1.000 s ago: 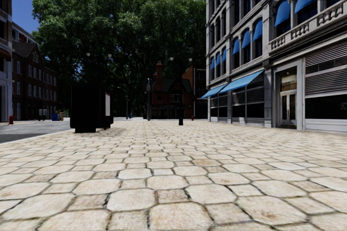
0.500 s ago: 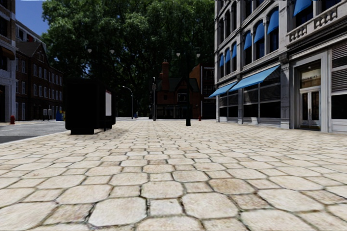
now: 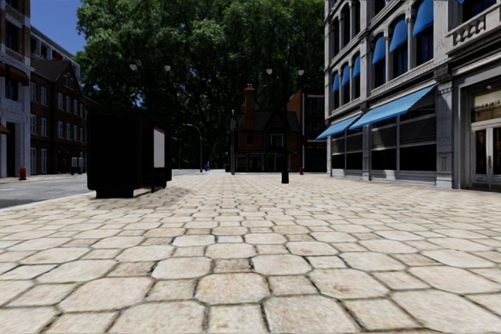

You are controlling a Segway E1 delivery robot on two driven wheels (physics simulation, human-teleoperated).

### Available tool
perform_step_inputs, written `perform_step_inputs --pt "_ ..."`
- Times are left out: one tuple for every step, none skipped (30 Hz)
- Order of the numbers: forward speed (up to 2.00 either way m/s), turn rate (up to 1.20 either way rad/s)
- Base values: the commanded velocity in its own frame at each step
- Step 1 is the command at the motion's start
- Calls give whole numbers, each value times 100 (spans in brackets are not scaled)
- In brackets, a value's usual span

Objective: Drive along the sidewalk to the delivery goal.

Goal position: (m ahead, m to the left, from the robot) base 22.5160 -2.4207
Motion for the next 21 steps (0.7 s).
perform_step_inputs --pt "200 0" --pt "200 0" --pt "200 0" --pt "200 0" --pt "200 0" --pt "200 0" --pt "200 0" --pt "200 0" --pt "200 0" --pt "200 0" --pt "200 0" --pt "200 0" --pt "200 0" --pt "200 0" --pt "200 0" --pt "200 0" --pt "200 0" --pt "200 0" --pt "200 0" --pt "200 0" --pt "200 0"
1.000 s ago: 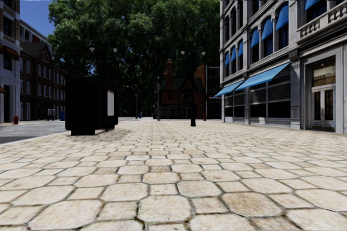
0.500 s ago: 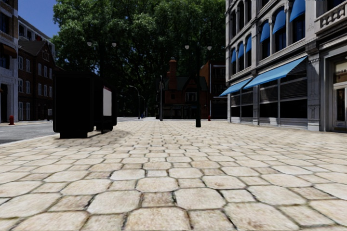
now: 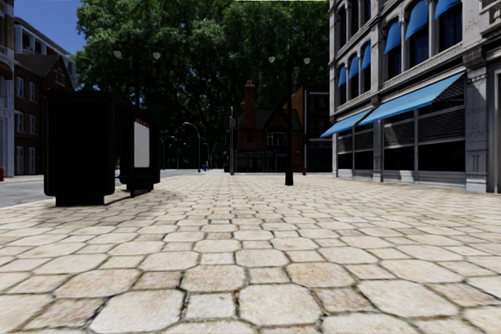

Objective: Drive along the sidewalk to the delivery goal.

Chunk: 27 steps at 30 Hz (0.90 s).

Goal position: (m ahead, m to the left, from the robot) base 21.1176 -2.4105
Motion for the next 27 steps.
perform_step_inputs --pt "200 0" --pt "200 0" --pt "200 0" --pt "200 0" --pt "200 0" --pt "200 0" --pt "200 0" --pt "200 0" --pt "200 0" --pt "200 0" --pt "200 0" --pt "200 0" --pt "200 0" --pt "200 0" --pt "200 0" --pt "200 0" --pt "200 0" --pt "200 0" --pt "200 0" --pt "200 0" --pt "200 0" --pt "200 0" --pt "200 0" --pt "200 0" --pt "200 0" --pt "200 0" --pt "200 0"
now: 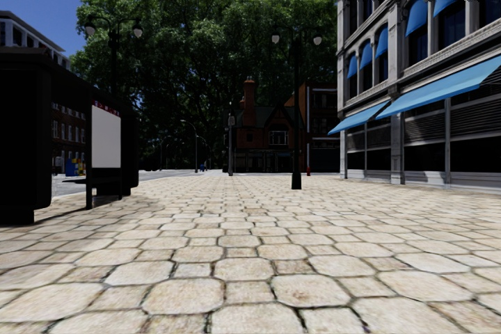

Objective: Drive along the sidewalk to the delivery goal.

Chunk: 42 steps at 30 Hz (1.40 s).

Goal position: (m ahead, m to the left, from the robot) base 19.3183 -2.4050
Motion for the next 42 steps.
perform_step_inputs --pt "200 0" --pt "200 0" --pt "200 0" --pt "200 0" --pt "200 0" --pt "200 0" --pt "200 0" --pt "200 0" --pt "200 0" --pt "200 0" --pt "200 0" --pt "200 0" --pt "200 0" --pt "200 0" --pt "200 0" --pt "200 0" --pt "200 0" --pt "200 0" --pt "200 0" --pt "200 0" --pt "200 0" --pt "200 0" --pt "200 0" --pt "200 0" --pt "200 0" --pt "200 0" --pt "200 0" --pt "200 0" --pt "200 0" --pt "200 0" --pt "200 0" --pt "200 0" --pt "200 0" --pt "200 0" --pt "200 0" --pt "200 0" --pt "200 0" --pt "200 0" --pt "200 0" --pt "200 0" --pt "200 0" --pt "200 0"
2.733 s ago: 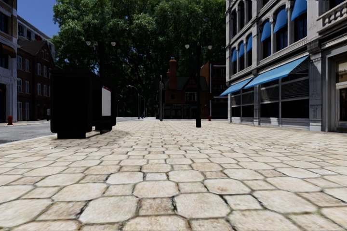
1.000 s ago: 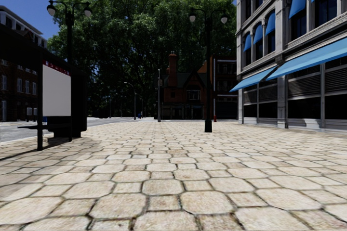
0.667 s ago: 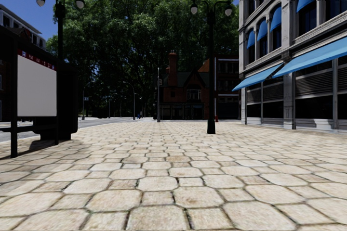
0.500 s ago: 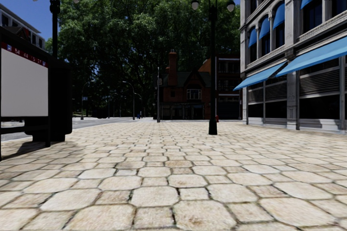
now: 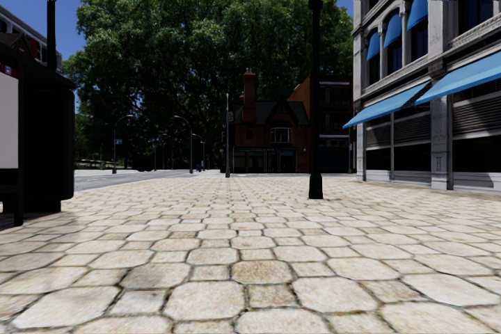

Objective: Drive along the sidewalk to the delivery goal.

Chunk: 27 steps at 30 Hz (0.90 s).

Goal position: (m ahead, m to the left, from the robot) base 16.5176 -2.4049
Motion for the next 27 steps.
perform_step_inputs --pt "200 0" --pt "200 0" --pt "200 0" --pt "200 0" --pt "200 0" --pt "200 0" --pt "200 0" --pt "200 0" --pt "200 0" --pt "200 0" --pt "200 0" --pt "200 0" --pt "200 0" --pt "200 0" --pt "200 0" --pt "200 0" --pt "200 0" --pt "200 0" --pt "200 0" --pt "200 0" --pt "200 0" --pt "200 0" --pt "200 0" --pt "200 0" --pt "200 0" --pt "200 0" --pt "200 0"
